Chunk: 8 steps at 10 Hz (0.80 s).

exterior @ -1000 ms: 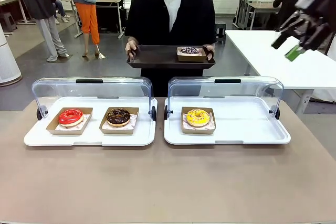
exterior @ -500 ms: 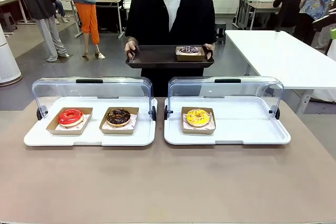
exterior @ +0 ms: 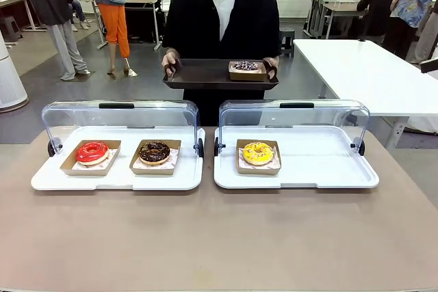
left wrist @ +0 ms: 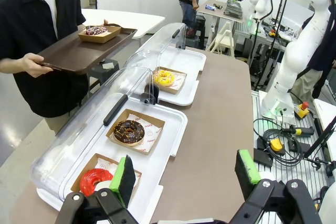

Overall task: Provide the desired donut to the person.
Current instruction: Pick up and lift the Paper togo box containing the Donut pointed at by the person.

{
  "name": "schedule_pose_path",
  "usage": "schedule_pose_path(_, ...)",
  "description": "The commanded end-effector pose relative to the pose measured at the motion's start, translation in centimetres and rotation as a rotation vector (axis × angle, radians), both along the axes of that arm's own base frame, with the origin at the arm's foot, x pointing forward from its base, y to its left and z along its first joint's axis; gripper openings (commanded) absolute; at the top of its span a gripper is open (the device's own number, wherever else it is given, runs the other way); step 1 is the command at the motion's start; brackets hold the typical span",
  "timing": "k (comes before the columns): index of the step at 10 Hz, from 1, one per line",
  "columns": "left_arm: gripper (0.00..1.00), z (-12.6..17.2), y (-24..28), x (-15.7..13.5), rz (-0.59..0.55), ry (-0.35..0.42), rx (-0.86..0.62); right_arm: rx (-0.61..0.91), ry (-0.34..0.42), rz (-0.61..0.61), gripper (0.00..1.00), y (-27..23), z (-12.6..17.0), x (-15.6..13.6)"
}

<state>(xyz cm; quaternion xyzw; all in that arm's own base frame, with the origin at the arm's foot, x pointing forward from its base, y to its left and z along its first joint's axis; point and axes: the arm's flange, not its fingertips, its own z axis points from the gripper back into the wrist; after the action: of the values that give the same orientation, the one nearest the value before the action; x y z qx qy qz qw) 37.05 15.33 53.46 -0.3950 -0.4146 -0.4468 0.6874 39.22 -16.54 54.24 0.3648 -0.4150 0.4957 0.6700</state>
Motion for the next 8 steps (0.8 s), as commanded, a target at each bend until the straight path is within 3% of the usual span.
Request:
schedule_pose_path(1,1.0,0.3,-0.1,0.1,0.013,0.003,-0.012,0.035,-0.048,-0.041,1.0,-0.4,-1.9,-1.0)
schedule_pose_path(4,1.0,0.3,-0.1,0.1,0.013,0.003,-0.012,0.043,0.005,-0.057,1.0,-0.5,-4.2,-0.7)
schedule_pose_path(8,1.0,0.3,-0.1,0.1,0.013,0.003,-0.012,0.024,0.003,-0.058,1.0,-0.3,-3.9,-0.6)
